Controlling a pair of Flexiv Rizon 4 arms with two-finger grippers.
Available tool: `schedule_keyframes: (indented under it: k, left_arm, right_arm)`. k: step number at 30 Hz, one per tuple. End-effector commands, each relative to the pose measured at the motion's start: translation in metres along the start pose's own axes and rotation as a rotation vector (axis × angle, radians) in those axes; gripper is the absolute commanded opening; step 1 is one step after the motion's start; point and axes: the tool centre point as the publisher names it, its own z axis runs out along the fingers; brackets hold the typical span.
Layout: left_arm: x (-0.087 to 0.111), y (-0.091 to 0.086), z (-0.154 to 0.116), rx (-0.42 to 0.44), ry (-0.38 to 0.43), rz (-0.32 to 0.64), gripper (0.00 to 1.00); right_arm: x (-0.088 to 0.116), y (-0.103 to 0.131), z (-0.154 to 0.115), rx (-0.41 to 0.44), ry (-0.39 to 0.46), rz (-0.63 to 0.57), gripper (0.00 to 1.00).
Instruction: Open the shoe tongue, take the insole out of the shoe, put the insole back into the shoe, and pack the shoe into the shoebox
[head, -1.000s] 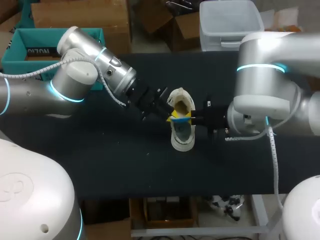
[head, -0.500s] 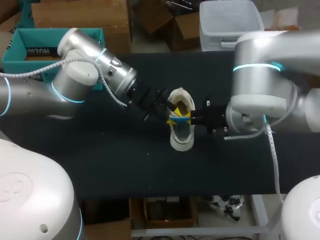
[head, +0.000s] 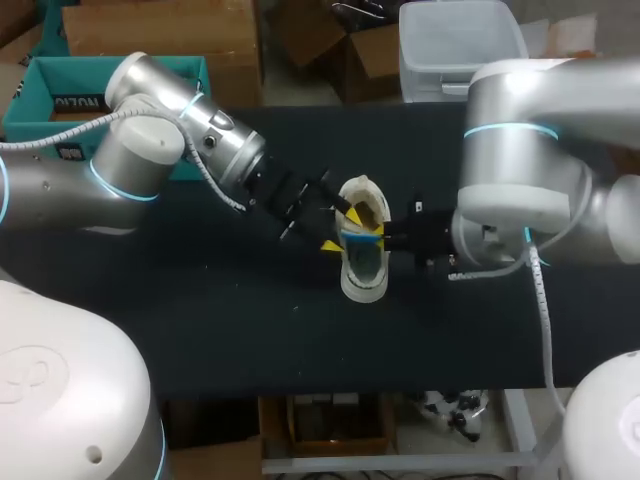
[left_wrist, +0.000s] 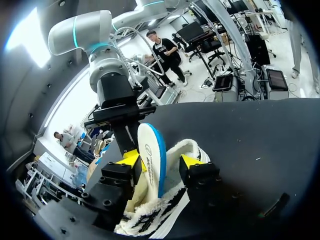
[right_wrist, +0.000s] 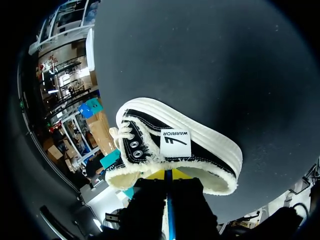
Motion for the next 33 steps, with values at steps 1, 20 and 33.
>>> schedule_keyframes:
  k: [1,20,33]
  left_arm:
    - [0.002,-0.002,0.001,0.003,-0.01,0.002,0.0]
    - [0.005,0.001,0.008,-0.009,-0.016,-0.004,0.0]
    - [0.008,-0.001,0.009,-0.001,-0.037,-0.005,0.0]
  right_arm:
    - [-0.002,-0.002,0.0,-0.008,0.009,0.0,0.0]
    - [-0.017,-0.029,-0.021,-0.03,-0.005,0.04,0.87]
    - [-0.021,-0.033,-0.022,-0.023,-0.005,0.047,0.0]
